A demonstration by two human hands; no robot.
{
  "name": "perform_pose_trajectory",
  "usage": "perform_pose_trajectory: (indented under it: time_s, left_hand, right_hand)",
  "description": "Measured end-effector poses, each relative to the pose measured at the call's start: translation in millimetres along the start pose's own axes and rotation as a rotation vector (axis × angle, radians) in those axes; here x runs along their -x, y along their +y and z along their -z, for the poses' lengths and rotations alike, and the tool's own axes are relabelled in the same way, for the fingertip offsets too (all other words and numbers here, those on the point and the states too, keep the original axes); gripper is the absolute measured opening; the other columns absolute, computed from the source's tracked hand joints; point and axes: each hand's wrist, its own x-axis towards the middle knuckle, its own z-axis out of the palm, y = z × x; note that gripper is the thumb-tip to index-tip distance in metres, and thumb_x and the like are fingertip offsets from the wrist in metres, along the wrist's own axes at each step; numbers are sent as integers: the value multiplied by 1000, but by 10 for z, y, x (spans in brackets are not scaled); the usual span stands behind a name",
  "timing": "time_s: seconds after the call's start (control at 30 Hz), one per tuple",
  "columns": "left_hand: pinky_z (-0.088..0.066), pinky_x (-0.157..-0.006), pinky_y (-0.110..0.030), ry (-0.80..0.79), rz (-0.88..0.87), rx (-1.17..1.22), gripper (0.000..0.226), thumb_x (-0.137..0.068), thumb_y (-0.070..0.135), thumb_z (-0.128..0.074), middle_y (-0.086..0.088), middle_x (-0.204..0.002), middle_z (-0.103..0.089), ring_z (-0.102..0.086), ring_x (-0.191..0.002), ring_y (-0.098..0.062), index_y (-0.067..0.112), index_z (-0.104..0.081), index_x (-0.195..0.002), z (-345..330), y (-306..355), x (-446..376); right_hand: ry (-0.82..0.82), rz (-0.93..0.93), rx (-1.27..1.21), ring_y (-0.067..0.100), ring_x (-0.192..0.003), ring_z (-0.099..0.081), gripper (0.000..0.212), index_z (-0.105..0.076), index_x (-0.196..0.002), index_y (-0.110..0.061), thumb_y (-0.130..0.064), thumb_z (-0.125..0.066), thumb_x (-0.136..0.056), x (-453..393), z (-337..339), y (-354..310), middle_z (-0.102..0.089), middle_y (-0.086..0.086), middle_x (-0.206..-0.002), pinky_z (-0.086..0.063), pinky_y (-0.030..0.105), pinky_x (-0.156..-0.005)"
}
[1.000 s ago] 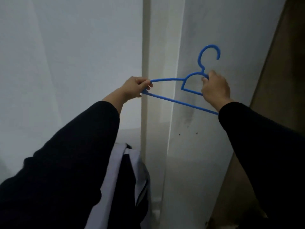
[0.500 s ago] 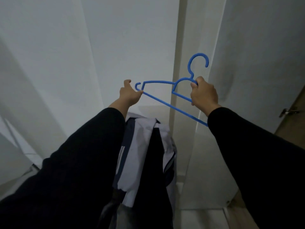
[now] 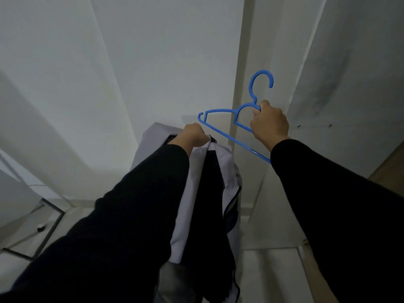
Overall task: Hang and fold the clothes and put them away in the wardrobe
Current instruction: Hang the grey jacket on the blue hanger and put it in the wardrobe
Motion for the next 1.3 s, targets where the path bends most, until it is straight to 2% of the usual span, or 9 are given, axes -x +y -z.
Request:
perform_pose_trajectory:
  time_s: [0.07,0.17,0.27,0.43,0.53,0.73,0.9,1.07,1.3]
  left_hand:
    - [-41,-84,-30,-16,31,1,36,-95,37,-46,-15,-110,-61,-55,-109,-29,5,-60,-104,-151,80,-178]
    - [-42,-85,-31,-7,62,-25,41,-94,35,-48,-16,-118,-57,-54,-112,-30,0,-55,-115,-360,157,-438]
    - [-42,-79,-31,8,86,-100,35,-93,31,-47,-14,-115,-56,-54,-108,-30,3,-55,-112,-533,195,-685]
    - [-48,-88,-41,67,184,-119,29,-84,21,-54,-14,-116,-54,-54,-108,-34,6,-59,-109,-653,136,-938]
    - [-47,-84,-41,60,205,-83,32,-90,24,-44,-18,-116,-56,-54,-107,-34,3,-56,-111,-650,126,-1055]
    - [-44,-87,-38,127,246,-42,33,-97,24,-46,-15,-124,-51,-52,-114,-30,4,-51,-123,-624,134,-1090]
    - [-41,-93,-44,211,235,75,31,-95,17,-42,-19,-129,-51,-49,-119,-37,3,-43,-123,-564,33,-956]
    - [-41,-96,-47,315,205,57,31,-95,16,-45,-25,-128,-52,-50,-118,-41,-2,-46,-120,-433,-196,-683]
    - [-40,-94,-43,250,126,58,36,-97,21,-45,-28,-128,-50,-49,-117,-42,-6,-46,-121,-431,-576,-149]
  right_hand:
    - [-24,-5,15,22,-80,-44,28,-48,-120,-6,-22,-34,-103,-114,-123,81,-60,16,-106,-35,31,-68]
    - [-69,-4,31,21,-80,-43,29,-48,-122,-4,-22,-35,-103,-300,-258,177,-59,16,-108,-33,31,-69]
    - [-108,8,33,24,-82,-47,29,-48,-121,-3,-22,-35,-102,-513,-402,274,-60,18,-108,-34,31,-68]
    - [-166,45,56,21,-78,-43,28,-47,-121,-3,-20,-36,-102,-764,-605,358,-54,13,-98,-31,28,-68]
    - [-180,49,49,22,-78,-43,28,-47,-121,-3,-20,-36,-102,-870,-679,378,-57,16,-103,-31,29,-67]
    - [-192,55,32,25,-83,-50,29,-48,-121,-4,-22,-37,-101,-908,-768,361,-61,18,-108,-35,31,-68]
    - [-159,62,27,23,-79,-44,29,-45,-126,-5,-18,-37,-101,-822,-682,308,-60,18,-108,-33,31,-67]
    - [-94,63,-2,31,-89,-55,32,-42,-131,-8,-16,-37,-101,-622,-536,211,-60,19,-108,-34,33,-67]
    - [-26,22,-34,27,-81,-48,30,-44,-129,-9,-14,-37,-100,-22,-309,14,-60,17,-105,-34,32,-68]
